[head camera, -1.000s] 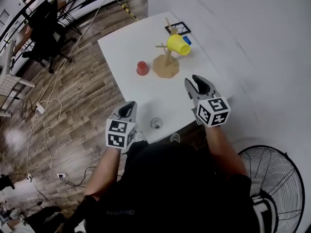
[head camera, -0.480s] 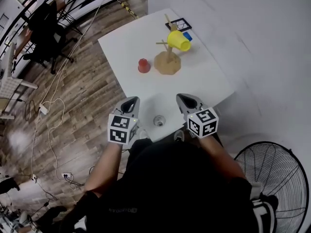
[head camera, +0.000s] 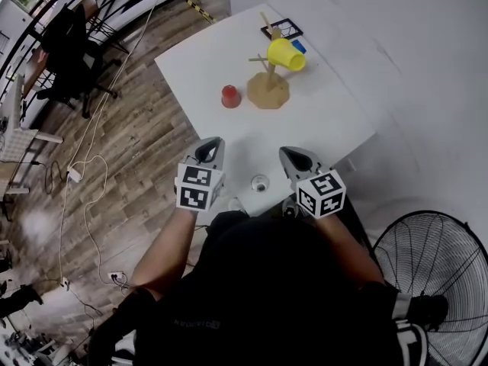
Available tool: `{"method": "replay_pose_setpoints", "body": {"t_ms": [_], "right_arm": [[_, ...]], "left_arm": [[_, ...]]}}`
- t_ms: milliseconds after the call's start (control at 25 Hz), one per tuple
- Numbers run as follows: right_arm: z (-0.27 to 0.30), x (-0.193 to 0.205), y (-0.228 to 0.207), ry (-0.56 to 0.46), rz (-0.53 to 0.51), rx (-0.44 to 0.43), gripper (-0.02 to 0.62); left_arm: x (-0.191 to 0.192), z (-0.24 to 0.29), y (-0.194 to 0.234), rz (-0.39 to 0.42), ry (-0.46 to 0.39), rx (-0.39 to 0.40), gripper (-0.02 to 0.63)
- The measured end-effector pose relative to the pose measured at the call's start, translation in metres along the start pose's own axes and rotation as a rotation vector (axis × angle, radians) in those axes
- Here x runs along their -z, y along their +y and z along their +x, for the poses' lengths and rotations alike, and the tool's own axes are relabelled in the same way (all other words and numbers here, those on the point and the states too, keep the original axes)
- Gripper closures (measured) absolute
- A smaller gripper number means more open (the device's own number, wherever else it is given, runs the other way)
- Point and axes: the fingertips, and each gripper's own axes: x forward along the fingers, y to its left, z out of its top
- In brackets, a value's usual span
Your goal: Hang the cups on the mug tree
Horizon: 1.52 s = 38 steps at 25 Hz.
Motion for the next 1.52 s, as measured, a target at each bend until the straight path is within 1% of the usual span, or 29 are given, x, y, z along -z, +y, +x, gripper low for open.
{"method": "replay_pose_setpoints", "body": {"t_ms": [120,160,240,280,440,600,720,960,1120,1320,1520], "right_arm": [[-0.004,0.002,0.007,-0.01,0.01,0.022,0.588],[-0.006,0.003,0.009,-0.012,0.013,0.03,0.588],[-0.011,0.005,0.011,-0.014,0.016,0.051,0.588],[-0.013,0.007,0.011,-0.014,0.018,0.064,0.588],[-0.024,0.015,0.01,-0.007,0.036,0.116,0.588],[-0.032,0.019,0.012,0.009,0.039,0.159,0.588],[-0.037,0.022,0.013,0.023,0.039,0.178,0.588],[-0.042,0.037,0.014,0.062,0.061,0.2,0.588],[-0.047,0.04,0.013,0.077,0.052,0.213,0.588],[-0.055,0.05,0.009,0.096,0.058,0.224,0.588],[-0.063,0.052,-0.001,0.098,0.07,0.236,0.588]], "left_arm": [[0.0,0.011,0.014,0.015,0.012,0.004,0.586],[0.0,0.017,0.018,0.019,0.016,0.007,0.57],[-0.002,0.031,0.026,0.03,0.026,0.011,0.501],[-0.003,0.04,0.029,0.034,0.031,0.013,0.486],[0.002,0.078,0.042,0.052,0.058,0.017,0.465],[0.025,0.113,0.051,0.08,0.127,0.02,0.436],[0.031,0.132,0.061,0.099,0.149,0.011,0.42],[0.015,0.165,0.082,0.141,0.154,0.003,0.389],[0.003,0.187,0.086,0.164,0.168,0.008,0.347],[0.004,0.207,0.088,0.135,0.196,0.003,0.341],[0.013,0.22,0.091,0.115,0.242,-0.012,0.341]]}}
